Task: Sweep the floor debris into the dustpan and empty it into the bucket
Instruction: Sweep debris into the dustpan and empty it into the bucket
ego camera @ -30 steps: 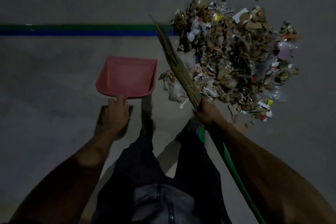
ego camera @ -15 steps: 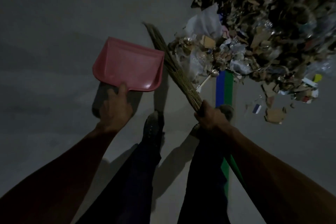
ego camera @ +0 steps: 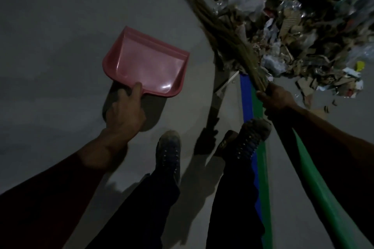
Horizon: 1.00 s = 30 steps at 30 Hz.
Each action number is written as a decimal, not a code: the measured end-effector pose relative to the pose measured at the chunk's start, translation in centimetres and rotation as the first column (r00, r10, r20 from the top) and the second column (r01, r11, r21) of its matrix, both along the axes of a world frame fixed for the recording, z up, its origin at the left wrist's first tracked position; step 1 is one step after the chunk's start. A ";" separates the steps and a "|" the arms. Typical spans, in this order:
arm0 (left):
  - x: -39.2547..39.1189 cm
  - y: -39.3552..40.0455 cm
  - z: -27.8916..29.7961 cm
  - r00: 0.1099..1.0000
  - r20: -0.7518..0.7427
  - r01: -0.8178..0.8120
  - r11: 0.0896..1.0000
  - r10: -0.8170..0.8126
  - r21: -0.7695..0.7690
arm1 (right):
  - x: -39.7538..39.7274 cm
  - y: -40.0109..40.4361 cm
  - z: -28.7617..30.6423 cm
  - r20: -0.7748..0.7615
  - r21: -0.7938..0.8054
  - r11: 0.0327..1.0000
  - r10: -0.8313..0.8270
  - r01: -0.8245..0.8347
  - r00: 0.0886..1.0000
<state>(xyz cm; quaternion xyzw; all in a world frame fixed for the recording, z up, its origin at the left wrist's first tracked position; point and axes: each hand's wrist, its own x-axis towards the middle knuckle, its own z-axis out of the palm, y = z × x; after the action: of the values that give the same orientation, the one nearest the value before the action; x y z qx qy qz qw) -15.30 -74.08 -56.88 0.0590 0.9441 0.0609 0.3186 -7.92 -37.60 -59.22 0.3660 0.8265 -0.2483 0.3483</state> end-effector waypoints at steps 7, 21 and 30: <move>-1.6 1.0 2.4 0.997 -0.018 0.072 0.997 -0.072 -0.025 | 3.3 -1.9 4.1 -0.180 -0.097 0.995 -0.009 -0.009 0.984; 0.6 2.6 3.1 0.988 0.013 0.153 0.987 -0.152 -0.041 | 12.6 1.6 2.8 0.246 -0.076 0.997 0.022 -0.003 0.969; 1.9 3.3 2.2 0.983 0.049 0.176 0.984 -0.174 -0.028 | 6.0 5.2 4.9 0.021 0.030 0.981 0.194 -0.194 0.981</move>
<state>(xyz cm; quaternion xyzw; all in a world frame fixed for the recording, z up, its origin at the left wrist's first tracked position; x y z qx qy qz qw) -13.36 -70.82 -54.66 0.1352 0.9284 0.0189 0.3456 -1.96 -32.38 -54.29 0.2914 0.8588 -0.1967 0.3727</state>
